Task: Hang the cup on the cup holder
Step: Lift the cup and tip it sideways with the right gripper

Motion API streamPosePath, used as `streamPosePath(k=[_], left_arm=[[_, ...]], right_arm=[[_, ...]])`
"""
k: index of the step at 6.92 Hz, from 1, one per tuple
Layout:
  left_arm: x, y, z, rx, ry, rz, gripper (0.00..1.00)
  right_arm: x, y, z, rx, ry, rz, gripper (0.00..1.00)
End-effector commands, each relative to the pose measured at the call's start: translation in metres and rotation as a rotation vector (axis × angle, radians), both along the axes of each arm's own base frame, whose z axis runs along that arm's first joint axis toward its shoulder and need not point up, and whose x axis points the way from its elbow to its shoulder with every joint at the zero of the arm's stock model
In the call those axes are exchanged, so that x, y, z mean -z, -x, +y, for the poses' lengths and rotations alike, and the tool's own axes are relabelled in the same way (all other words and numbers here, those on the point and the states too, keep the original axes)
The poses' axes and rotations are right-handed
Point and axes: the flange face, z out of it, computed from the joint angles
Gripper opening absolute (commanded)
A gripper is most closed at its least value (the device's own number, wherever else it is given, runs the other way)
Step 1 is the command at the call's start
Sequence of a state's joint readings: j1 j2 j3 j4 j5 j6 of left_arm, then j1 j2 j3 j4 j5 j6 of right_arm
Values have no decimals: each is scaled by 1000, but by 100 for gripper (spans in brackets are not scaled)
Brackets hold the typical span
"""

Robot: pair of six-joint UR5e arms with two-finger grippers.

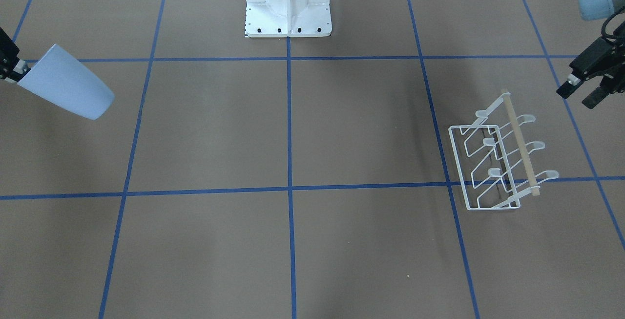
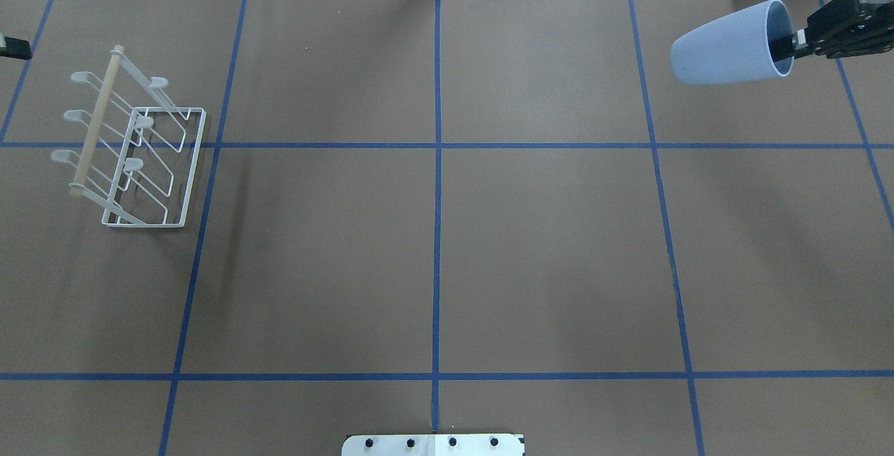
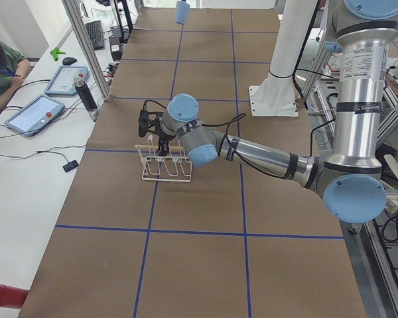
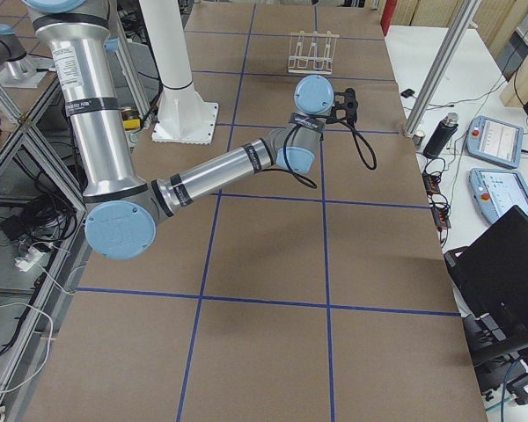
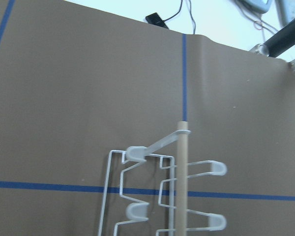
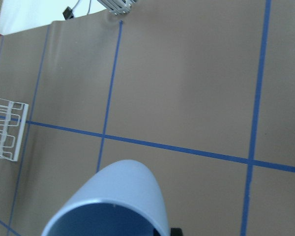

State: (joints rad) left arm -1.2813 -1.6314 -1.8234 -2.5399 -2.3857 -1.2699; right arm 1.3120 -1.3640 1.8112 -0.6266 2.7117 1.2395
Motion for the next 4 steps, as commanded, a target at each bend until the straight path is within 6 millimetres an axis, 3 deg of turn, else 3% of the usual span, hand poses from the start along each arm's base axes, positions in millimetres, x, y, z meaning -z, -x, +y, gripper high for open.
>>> streamPosePath(k=[1,2,4], left_arm=[[74,-28,3,-15,61,259,99],[88,-37,12,-42,43,330,99],[135,-62,27,-47,65,523,99]], right_arm=[[14,15,29,-8,-12,-137,0],[21,36,45,0,-13,-218,0],[29,74,74,14,-4,-432,0]])
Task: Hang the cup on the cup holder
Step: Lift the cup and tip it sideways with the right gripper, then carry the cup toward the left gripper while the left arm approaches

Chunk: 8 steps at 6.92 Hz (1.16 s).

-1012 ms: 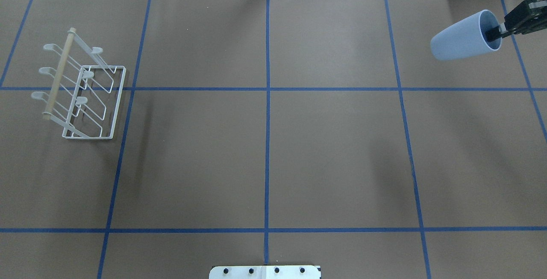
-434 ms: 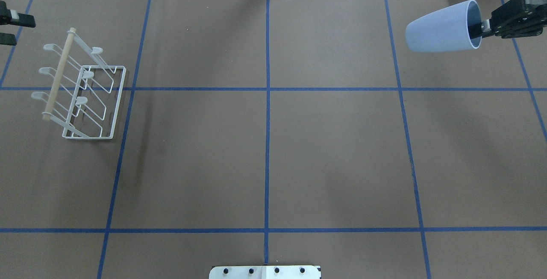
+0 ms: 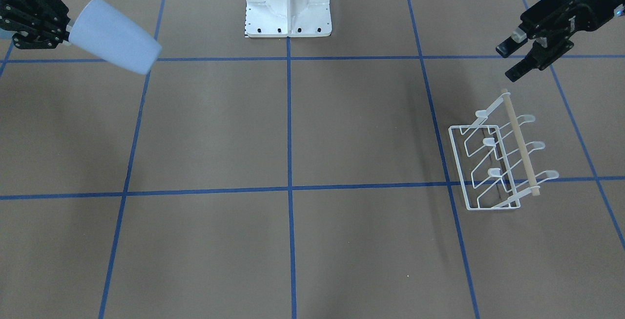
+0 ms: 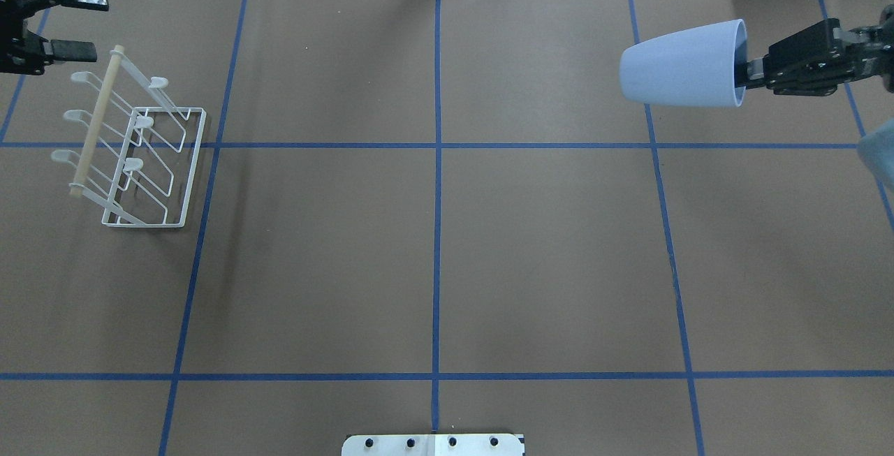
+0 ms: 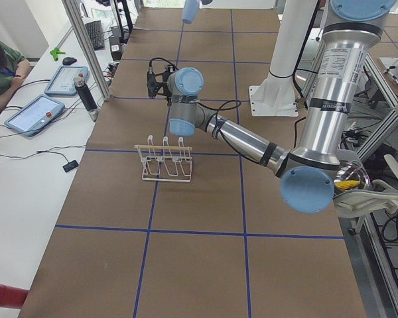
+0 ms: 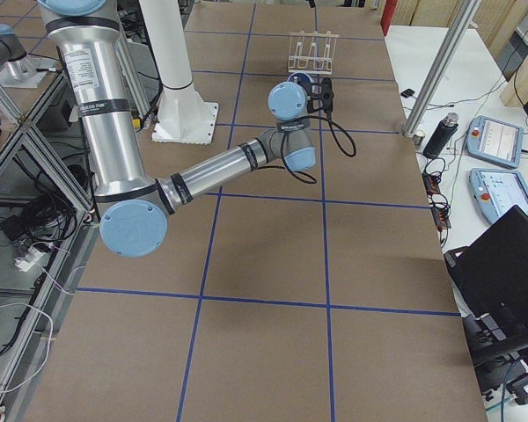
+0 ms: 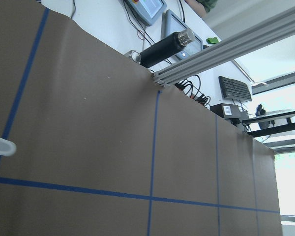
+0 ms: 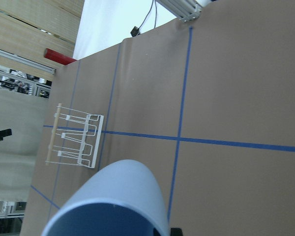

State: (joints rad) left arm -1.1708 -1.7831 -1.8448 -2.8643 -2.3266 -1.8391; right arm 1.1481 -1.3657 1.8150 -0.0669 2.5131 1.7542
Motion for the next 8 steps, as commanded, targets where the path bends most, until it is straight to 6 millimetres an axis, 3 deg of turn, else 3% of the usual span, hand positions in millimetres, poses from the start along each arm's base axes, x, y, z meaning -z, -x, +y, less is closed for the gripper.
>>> streamPosePath(k=[1,3,5,8], left_arm=[[49,-34,32,-24,27,227,99],[100,-84,67,-104,79,402,99],[138,-128,90,-167,106,513,99],[156,-175,128,-264,127,562,99]], right_arm=[[8,40,32,34,8,-237,0],[15,79,59,68,-7,-384,0],[22,115,85,103,-1,-505,0],[46,151,103,179,-8,-566,0]])
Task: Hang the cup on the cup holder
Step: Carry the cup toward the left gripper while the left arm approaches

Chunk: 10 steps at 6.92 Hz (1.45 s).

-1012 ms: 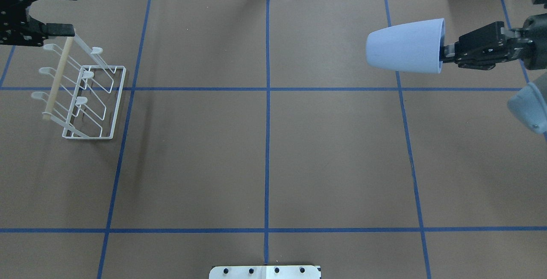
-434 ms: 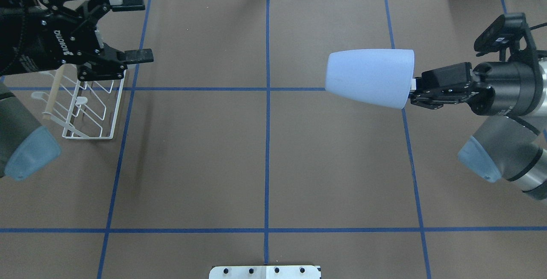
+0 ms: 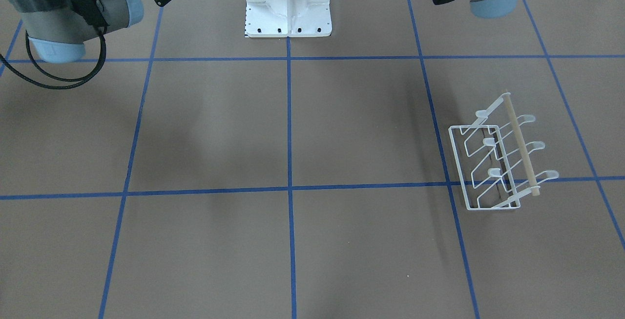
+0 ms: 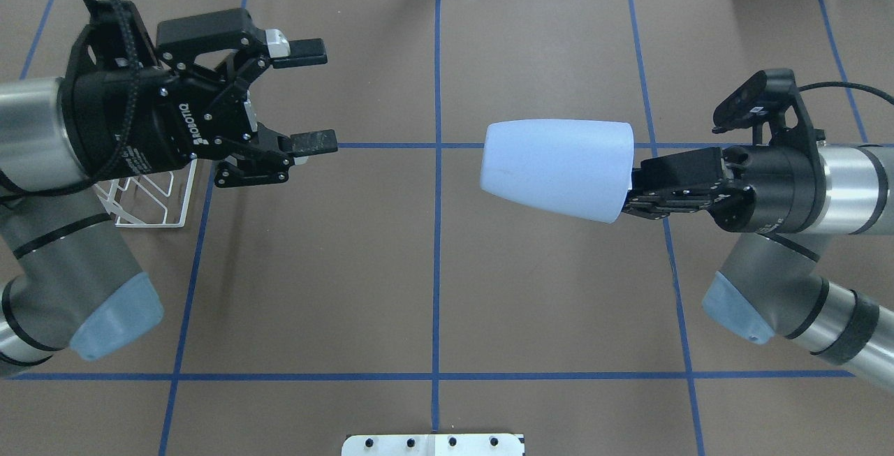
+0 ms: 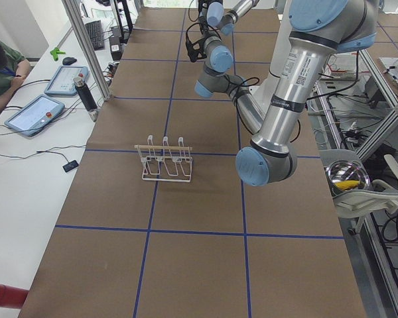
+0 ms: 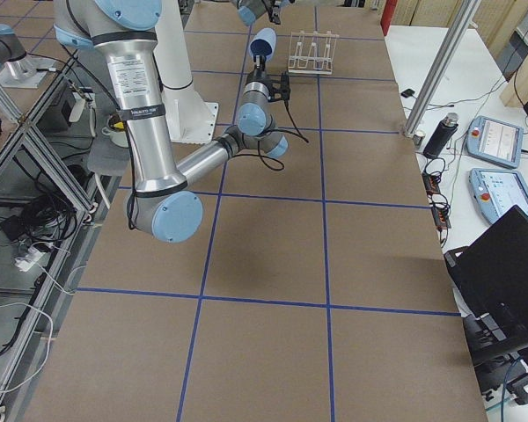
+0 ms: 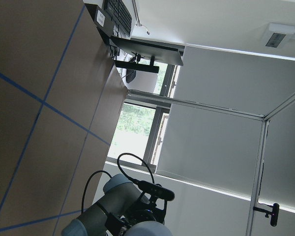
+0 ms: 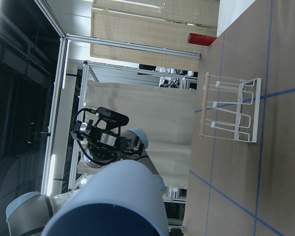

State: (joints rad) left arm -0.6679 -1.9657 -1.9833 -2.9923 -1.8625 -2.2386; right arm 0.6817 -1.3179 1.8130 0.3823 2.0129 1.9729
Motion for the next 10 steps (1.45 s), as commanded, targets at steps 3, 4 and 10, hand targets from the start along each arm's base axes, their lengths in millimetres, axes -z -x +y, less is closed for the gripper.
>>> streamPosePath(k=[3,4,10], left_arm=[[22,-36,34,-100,-22,43,99],[25,-36,35,-105,-24,48,99],[27,-51,48,-145,-23,51,99]], right_arm=[[18,30,19,47,16,-63,0],[18,32,20,49,14,-64,0],[27,39,24,66,9,-73,0]])
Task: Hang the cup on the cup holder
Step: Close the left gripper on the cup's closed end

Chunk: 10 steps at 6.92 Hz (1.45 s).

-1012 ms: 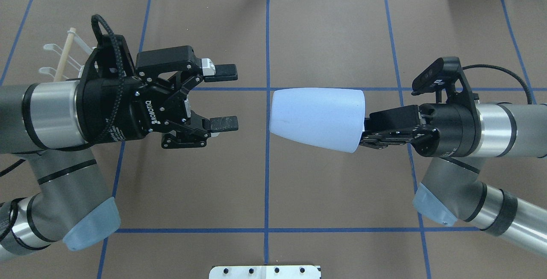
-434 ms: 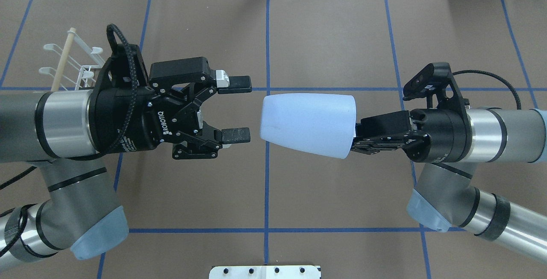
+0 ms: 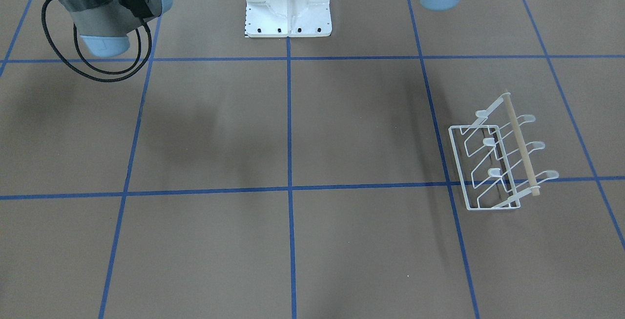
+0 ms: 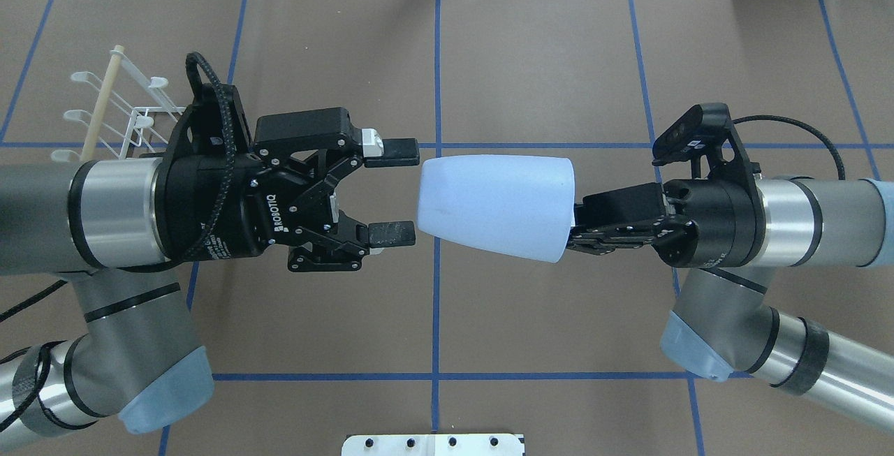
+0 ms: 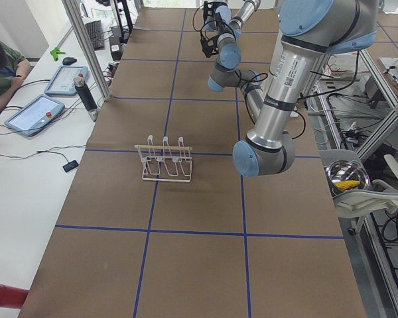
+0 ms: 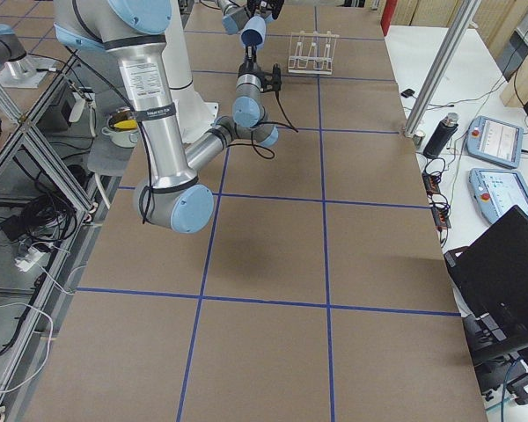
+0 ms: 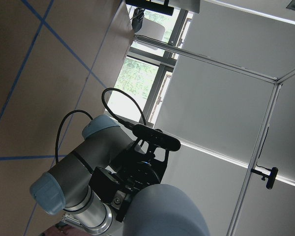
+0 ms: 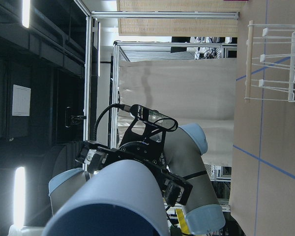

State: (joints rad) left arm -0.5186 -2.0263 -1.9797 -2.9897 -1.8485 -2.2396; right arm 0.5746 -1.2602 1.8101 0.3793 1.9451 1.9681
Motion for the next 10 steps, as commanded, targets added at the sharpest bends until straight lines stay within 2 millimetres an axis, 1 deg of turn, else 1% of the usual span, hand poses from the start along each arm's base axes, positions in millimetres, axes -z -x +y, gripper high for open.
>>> streamPosePath(k=[1,3,6,9,10], left_arm=[[0,-3,3,-8,1,1,99],[5,-1,4,-9,-6,11,99],[4,-4,5,-13,-4,9,98],[5,-3,6,-13,-7,12,95],[6,-2,7,-17,-6,16,58]], right_arm=[[0,3,2,6,0,2,0],[0,7,5,15,2,6,0],[1,9,8,23,1,5,0],[1,10,8,25,1,3,0],[1,12,12,36,0,-1,32]])
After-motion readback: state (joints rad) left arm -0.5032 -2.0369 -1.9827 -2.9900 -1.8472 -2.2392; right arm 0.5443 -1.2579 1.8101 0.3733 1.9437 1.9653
